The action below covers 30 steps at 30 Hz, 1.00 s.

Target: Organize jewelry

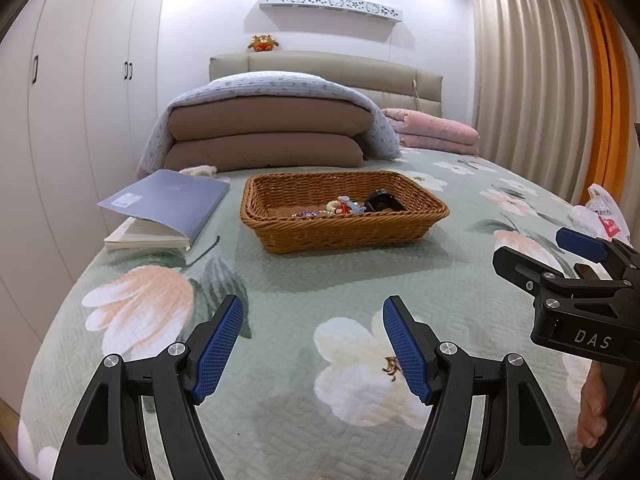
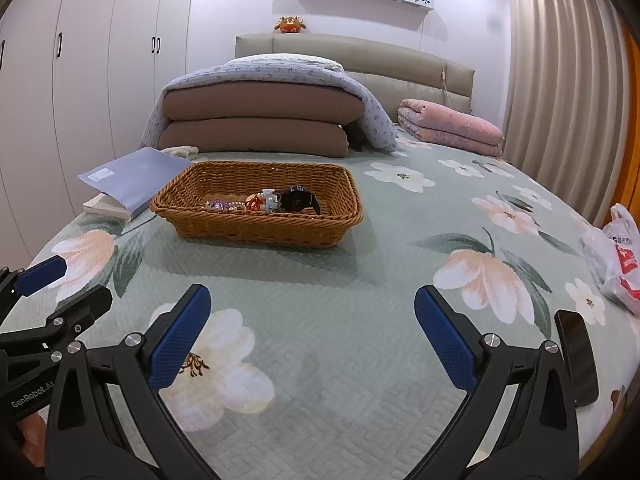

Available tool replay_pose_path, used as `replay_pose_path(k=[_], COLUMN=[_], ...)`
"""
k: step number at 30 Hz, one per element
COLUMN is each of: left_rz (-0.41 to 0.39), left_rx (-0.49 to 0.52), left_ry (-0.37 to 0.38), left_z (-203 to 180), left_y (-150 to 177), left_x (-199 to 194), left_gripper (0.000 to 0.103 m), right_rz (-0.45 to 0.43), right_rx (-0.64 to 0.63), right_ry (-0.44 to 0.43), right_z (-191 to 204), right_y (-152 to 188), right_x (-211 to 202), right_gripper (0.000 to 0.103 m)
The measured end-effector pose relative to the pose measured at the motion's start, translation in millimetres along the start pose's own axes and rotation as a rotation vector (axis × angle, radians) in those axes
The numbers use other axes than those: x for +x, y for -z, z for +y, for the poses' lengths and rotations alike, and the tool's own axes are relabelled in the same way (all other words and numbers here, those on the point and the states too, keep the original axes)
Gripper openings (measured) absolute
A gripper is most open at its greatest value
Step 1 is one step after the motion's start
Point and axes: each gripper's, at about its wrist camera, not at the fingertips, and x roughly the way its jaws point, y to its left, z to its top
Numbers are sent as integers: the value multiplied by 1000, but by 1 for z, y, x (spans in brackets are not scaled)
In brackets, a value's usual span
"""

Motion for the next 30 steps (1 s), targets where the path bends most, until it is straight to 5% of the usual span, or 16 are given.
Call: replay_pose_path(k=[30], left_rz=[-16], left_rx=[20], left_ry=[-19], left_z=[-1], left_y=[3], left_x=[0], left_gripper=[74], right_rz=[15], right_rx=[16], right_ry=[-5], right_z=[2], right_y=[4], right_x=[5], right_gripper=[103])
